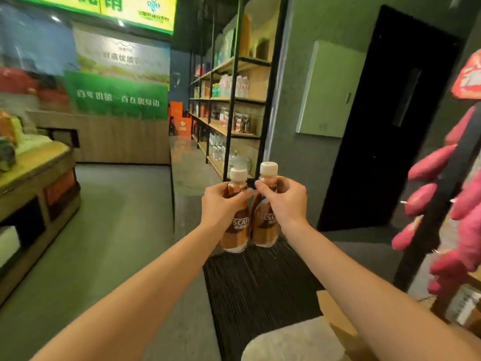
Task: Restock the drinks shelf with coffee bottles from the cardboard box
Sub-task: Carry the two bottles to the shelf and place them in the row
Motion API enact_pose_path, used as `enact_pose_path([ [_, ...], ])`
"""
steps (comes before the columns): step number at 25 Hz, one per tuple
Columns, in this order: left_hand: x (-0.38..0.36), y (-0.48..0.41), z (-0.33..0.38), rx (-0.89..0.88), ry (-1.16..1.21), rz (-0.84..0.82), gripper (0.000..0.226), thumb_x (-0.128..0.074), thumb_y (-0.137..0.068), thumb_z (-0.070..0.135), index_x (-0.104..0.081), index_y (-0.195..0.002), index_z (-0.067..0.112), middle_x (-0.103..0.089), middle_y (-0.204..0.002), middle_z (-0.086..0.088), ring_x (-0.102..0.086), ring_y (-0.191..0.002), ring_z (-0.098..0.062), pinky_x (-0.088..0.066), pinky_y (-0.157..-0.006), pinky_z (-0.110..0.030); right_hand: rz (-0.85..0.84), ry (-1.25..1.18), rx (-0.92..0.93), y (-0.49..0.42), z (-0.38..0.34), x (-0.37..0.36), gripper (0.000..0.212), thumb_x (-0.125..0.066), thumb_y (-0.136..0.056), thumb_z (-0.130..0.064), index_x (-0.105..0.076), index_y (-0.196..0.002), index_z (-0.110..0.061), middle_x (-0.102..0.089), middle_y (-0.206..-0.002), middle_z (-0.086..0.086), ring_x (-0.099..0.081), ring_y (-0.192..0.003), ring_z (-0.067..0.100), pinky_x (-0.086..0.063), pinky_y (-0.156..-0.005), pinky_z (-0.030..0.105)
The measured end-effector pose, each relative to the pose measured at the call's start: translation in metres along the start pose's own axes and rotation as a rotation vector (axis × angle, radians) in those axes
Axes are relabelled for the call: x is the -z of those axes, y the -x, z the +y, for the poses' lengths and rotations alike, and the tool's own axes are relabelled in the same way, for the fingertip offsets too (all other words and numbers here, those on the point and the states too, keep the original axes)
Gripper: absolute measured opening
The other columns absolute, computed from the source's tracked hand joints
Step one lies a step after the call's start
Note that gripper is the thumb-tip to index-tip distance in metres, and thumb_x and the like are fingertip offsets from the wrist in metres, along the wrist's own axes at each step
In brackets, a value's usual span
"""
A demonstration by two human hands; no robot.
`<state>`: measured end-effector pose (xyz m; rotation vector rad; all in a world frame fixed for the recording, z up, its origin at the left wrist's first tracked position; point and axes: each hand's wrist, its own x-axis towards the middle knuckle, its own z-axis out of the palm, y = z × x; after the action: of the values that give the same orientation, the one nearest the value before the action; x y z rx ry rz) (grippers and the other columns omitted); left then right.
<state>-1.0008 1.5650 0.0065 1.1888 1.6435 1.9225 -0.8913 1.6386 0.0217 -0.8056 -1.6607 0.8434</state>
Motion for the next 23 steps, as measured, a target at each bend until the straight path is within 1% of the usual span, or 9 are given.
enact_pose_path([
  [2, 0.058, -0.043, -0.016, -0.004, -0.002, 0.051, 0.011, -0.073, -0.078, 0.024, -0.070, -0.087, 0.018, -0.072, -0.084, -0.001, -0.069, -0.083, -0.017, -0.056, -0.084, -0.040, -0.045, -0.041, 0.017, -0.018, -0.006, -0.074, 0.023, -0.076, -0.076, -0.030, -0.072, -0.090, -0.013, -0.072, -0.086, -0.002, -0.065, -0.080, 0.006, -0.048, -0.070, 0.016],
  [4, 0.111, -0.087, -0.031, 0.010, -0.032, 0.083, 0.011, -0.074, -0.077, 0.025, -0.070, -0.086, 0.019, -0.073, -0.084, -0.001, -0.069, -0.084, -0.018, -0.056, -0.084, -0.041, -0.065, -0.065, 0.012, -0.036, -0.012, -0.143, 0.024, -0.076, -0.076, -0.030, -0.073, -0.092, -0.012, -0.073, -0.089, 0.001, -0.065, -0.082, 0.009, -0.048, -0.071, 0.017],
  [8, 0.204, -0.174, -0.064, 0.027, -0.112, 0.122, 0.016, -0.077, -0.075, 0.029, -0.072, -0.088, 0.021, -0.074, -0.086, -0.002, -0.070, -0.086, -0.019, -0.055, -0.085, -0.044, -0.127, -0.107, 0.004, -0.077, -0.017, -0.271, 0.023, -0.074, -0.078, -0.030, -0.071, -0.094, -0.013, -0.071, -0.092, 0.000, -0.062, -0.085, 0.009, -0.042, -0.068, 0.013],
  [11, 0.254, -0.237, -0.092, 0.048, -0.126, 0.132, 0.010, -0.076, -0.076, 0.026, -0.070, -0.083, 0.023, -0.074, -0.086, -0.003, -0.070, -0.085, -0.019, -0.056, -0.084, -0.041, -0.147, -0.125, -0.017, -0.114, -0.010, -0.351, 0.025, -0.074, -0.077, -0.031, -0.071, -0.094, -0.012, -0.072, -0.092, 0.001, -0.063, -0.086, 0.010, -0.043, -0.071, 0.018],
  [14, 0.287, -0.305, -0.124, 0.053, -0.135, 0.145, 0.009, -0.076, -0.076, 0.025, -0.069, -0.082, 0.023, -0.073, -0.085, -0.003, -0.070, -0.085, -0.019, -0.056, -0.082, -0.039, -0.176, -0.123, -0.027, -0.160, 0.009, -0.421, 0.025, -0.074, -0.077, -0.033, -0.072, -0.094, -0.014, -0.072, -0.094, 0.000, -0.063, -0.088, 0.011, -0.041, -0.068, 0.015],
  [17, 0.306, -0.386, -0.160, 0.058, -0.142, 0.173, 0.010, -0.076, -0.076, 0.024, -0.068, -0.082, 0.024, -0.073, -0.085, -0.001, -0.069, -0.087, -0.019, -0.055, -0.081, -0.036, -0.187, -0.131, -0.023, -0.221, 0.035, -0.488, 0.024, -0.074, -0.077, -0.034, -0.072, -0.093, -0.016, -0.073, -0.094, -0.001, -0.064, -0.088, 0.011, -0.042, -0.069, 0.017],
  [19, 0.316, -0.446, -0.180, 0.051, -0.143, 0.183, 0.011, -0.076, -0.077, 0.025, -0.066, -0.083, 0.026, -0.072, -0.086, 0.000, -0.068, -0.087, -0.017, -0.054, -0.082, -0.035, -0.182, -0.151, -0.018, -0.270, 0.051, -0.531, 0.024, -0.075, -0.076, -0.034, -0.071, -0.092, -0.017, -0.072, -0.093, -0.002, -0.063, -0.085, 0.009, -0.043, -0.070, 0.019],
  [23, 0.330, -0.574, -0.211, 0.046, -0.168, 0.207, 0.012, -0.074, -0.078, 0.026, -0.063, -0.081, 0.028, -0.069, -0.085, 0.003, -0.066, -0.085, -0.014, -0.049, -0.077, -0.031, -0.186, -0.163, -0.011, -0.379, 0.080, -0.611, 0.027, -0.076, -0.075, -0.033, -0.072, -0.095, -0.016, -0.071, -0.092, -0.003, -0.062, -0.084, 0.009, -0.043, -0.069, 0.018],
])
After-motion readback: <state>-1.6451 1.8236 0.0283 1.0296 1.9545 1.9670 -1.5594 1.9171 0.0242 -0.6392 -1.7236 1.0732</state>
